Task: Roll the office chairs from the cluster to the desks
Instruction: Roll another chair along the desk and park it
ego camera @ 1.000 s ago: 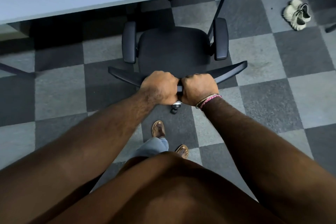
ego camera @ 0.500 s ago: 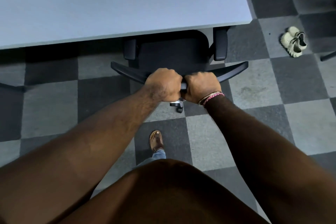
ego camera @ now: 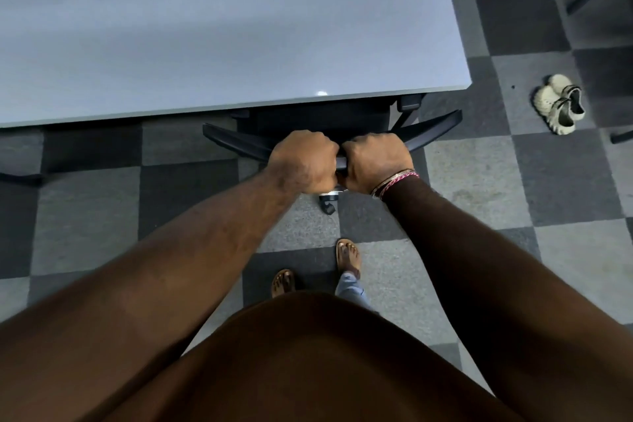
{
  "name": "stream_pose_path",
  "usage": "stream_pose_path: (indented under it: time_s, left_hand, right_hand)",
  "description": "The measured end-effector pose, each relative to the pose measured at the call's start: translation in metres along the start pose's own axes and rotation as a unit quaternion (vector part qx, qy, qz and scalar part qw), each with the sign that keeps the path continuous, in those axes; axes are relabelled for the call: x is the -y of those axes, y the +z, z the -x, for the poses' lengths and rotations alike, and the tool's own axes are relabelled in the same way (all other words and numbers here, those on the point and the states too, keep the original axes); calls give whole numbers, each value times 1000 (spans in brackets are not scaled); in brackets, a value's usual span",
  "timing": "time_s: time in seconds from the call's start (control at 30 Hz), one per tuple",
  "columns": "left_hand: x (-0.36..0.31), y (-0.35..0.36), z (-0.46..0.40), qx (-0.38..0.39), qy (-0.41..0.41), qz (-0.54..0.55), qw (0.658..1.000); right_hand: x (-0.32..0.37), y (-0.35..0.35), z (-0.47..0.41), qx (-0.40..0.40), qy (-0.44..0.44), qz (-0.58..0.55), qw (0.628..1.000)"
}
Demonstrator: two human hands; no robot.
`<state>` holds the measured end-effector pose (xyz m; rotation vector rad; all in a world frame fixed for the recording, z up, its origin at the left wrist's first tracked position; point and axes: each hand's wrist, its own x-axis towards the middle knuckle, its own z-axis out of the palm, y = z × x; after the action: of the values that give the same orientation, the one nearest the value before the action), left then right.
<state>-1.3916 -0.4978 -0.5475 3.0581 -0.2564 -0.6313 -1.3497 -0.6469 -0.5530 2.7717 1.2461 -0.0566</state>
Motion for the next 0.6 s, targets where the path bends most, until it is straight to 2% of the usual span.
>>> stream_pose_path:
  time_s: [0.33,0.6]
  left_hand:
    - [11,-26,-60,-1,-17,3,1000]
    - [8,-29,-88,-17,-6,26,1000]
  right_hand:
    - [-53,-3,-49,25,-33,-2,999]
    - [-78,6,-59,27,-25,-14,999]
